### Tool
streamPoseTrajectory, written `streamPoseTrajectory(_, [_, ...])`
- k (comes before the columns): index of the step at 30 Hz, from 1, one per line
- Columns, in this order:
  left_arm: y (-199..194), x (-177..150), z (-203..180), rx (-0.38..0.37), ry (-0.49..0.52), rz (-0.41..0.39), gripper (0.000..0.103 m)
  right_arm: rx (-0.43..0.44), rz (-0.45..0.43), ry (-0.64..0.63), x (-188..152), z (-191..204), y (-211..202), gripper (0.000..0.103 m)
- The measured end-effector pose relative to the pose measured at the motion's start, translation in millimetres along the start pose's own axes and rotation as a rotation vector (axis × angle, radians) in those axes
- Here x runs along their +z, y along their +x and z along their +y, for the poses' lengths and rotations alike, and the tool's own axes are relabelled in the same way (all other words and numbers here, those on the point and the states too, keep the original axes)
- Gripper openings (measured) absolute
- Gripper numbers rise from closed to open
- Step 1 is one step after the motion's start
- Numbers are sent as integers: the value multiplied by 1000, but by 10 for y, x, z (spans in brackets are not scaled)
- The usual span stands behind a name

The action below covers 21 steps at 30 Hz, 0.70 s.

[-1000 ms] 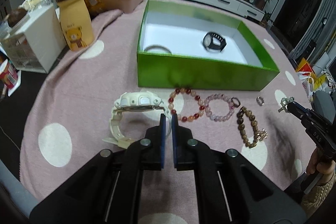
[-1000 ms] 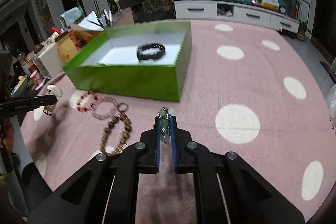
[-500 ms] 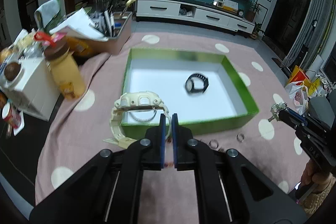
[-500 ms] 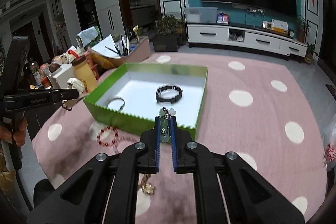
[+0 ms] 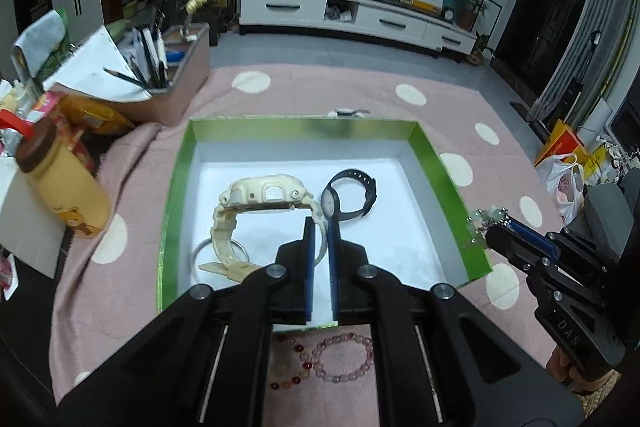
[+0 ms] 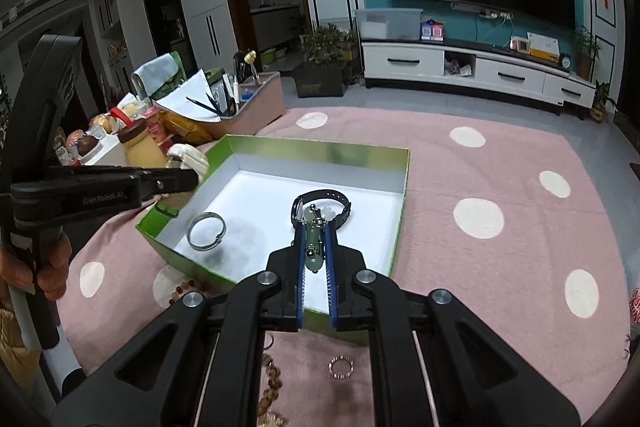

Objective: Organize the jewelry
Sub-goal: 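Carry the white watch and jade pendant into the green box and release both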

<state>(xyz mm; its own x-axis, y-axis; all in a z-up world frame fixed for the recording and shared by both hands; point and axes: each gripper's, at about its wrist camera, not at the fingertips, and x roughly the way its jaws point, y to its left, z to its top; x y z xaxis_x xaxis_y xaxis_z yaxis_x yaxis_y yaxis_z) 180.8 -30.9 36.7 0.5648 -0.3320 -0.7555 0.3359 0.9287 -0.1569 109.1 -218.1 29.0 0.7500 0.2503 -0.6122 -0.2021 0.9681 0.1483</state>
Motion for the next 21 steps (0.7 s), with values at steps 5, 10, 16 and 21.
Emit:
streamPoseTrajectory(5, [335,-8,29,0,-16,57,6,7,41,2,4,-18,259,9])
streamPoseTrajectory(10, [524,-19,38,15,-14,81,10,4,84,1,-12,-35,492,10])
streamPoseTrajectory(16, [437,-19,1,42,3,48,40,-3,44,50,-36,-144,363,38])
streamPoseTrajectory(21, [231,-69,45,52,-3,13,55,-2,15,86,-123,-253,81,38])
